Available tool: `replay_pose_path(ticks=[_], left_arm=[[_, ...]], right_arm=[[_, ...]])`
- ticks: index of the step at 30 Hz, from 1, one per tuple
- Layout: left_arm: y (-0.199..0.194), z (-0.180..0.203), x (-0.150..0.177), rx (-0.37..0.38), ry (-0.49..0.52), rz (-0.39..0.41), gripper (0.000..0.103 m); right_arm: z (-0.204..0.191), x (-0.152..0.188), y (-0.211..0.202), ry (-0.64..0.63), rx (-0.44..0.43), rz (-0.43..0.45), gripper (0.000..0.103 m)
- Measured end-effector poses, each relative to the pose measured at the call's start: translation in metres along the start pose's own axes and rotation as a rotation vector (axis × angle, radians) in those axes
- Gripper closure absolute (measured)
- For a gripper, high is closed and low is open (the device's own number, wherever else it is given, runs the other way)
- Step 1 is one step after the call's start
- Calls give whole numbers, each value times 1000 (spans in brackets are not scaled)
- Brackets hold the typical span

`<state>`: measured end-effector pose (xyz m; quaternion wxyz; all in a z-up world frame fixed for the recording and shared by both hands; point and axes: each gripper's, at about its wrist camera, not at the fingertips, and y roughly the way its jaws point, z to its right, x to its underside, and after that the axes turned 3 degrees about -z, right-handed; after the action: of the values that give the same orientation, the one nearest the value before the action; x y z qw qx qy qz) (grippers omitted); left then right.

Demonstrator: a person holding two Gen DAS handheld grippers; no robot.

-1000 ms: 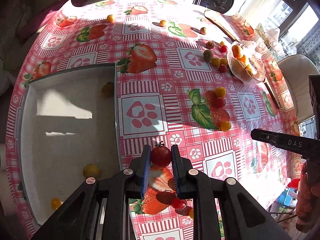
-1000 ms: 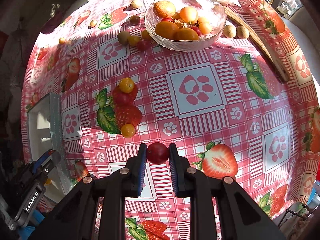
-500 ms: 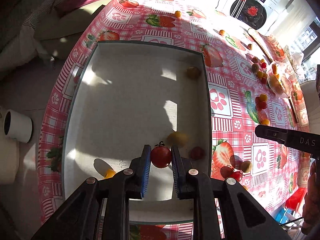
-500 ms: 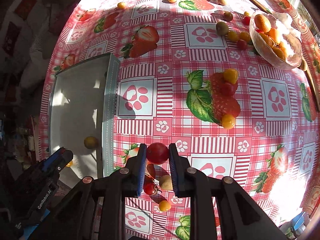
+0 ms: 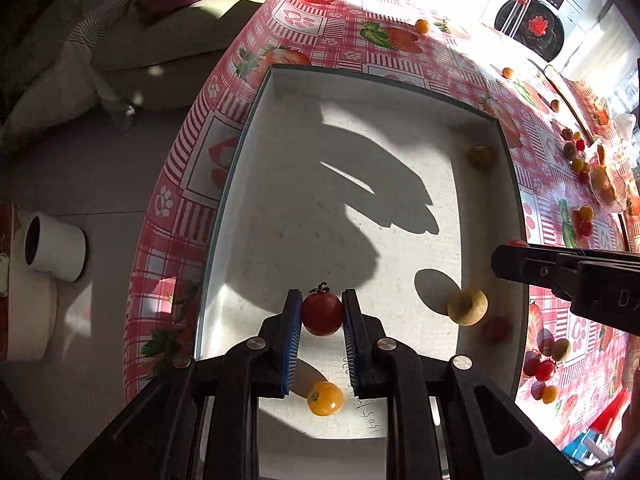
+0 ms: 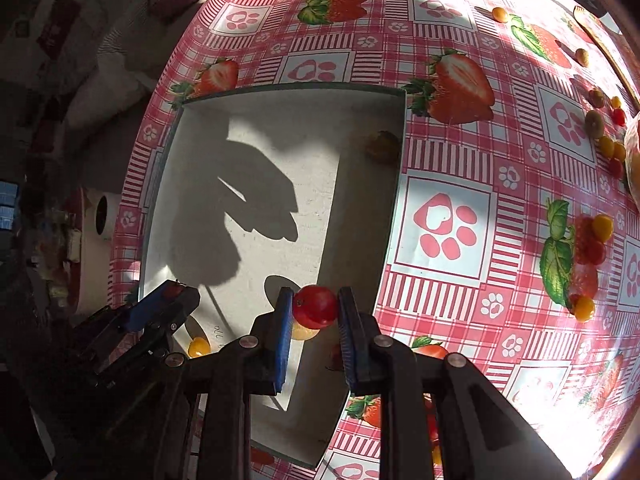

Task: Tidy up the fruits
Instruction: 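Lower both red tomatoes into the white tray and open both grippers, then grasp a kiwi with the left gripper while the right gripper grasps a yellow tomato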

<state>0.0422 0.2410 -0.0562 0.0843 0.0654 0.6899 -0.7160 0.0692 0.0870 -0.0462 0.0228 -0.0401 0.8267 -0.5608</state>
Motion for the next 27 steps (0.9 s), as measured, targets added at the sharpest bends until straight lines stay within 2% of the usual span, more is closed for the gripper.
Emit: replay_pose_path(ticks=[11, 17, 18, 19, 20, 21, 23, 24, 27], left_arm=[[19, 4, 0, -27, 32, -22, 81], [21, 11, 1, -58, 61, -27, 80], [22, 14, 0, -74, 62, -26, 72], [22, 15, -1, -91, 63, -24, 47], [20, 13, -2, -101, 58, -13, 35], [17, 15, -2, -107, 54, 11, 28], [14, 15, -2, -109, 56, 11, 28], [14, 16, -3, -111, 58, 4, 28], [12, 16, -4, -110, 64, -7, 28]], right_arm=[[-5, -21, 36, -16, 76, -44, 79], [-10, -23, 38, -44, 103, -38, 78], [-13, -26, 40, -44, 101, -41, 78], [-14, -28, 42, -43, 94, -44, 76], [-14, -30, 42, -41, 86, -47, 75], [-12, -30, 41, -40, 80, -51, 71], [-11, -31, 36, -34, 68, -41, 61], [-10, -32, 33, -30, 57, -30, 52], [-10, -35, 18, -18, 20, -1, 36]])
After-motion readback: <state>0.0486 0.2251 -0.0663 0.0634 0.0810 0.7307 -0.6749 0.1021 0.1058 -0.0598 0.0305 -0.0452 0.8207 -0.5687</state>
